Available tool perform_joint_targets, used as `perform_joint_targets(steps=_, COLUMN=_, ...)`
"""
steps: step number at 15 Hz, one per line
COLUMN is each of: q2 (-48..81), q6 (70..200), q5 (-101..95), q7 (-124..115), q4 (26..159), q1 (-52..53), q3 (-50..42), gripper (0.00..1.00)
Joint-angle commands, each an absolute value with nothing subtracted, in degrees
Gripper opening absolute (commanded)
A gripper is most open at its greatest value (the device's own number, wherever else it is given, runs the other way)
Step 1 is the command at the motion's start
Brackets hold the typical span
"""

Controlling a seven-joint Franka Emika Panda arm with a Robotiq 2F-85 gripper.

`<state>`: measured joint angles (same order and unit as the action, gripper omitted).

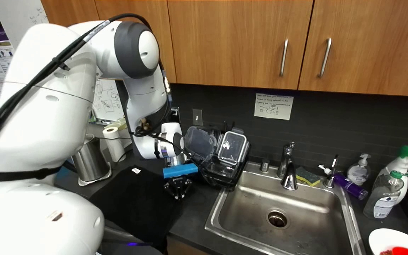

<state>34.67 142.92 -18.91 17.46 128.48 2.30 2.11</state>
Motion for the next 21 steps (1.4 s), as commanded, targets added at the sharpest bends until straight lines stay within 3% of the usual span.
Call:
perform_joint_targets(steps=1, q2=30.41, q6=143.76, q5=-17.79, q7=16.74, q4=131.87, q1=1.52, q3=2.39, gripper=0.01)
perform_joint_targets(steps=21, q2=22.96, q6=143.48, q5=-11.43, q7=17.54, q4=136.01, q1=-0.85, q3=3.18, gripper=0.01)
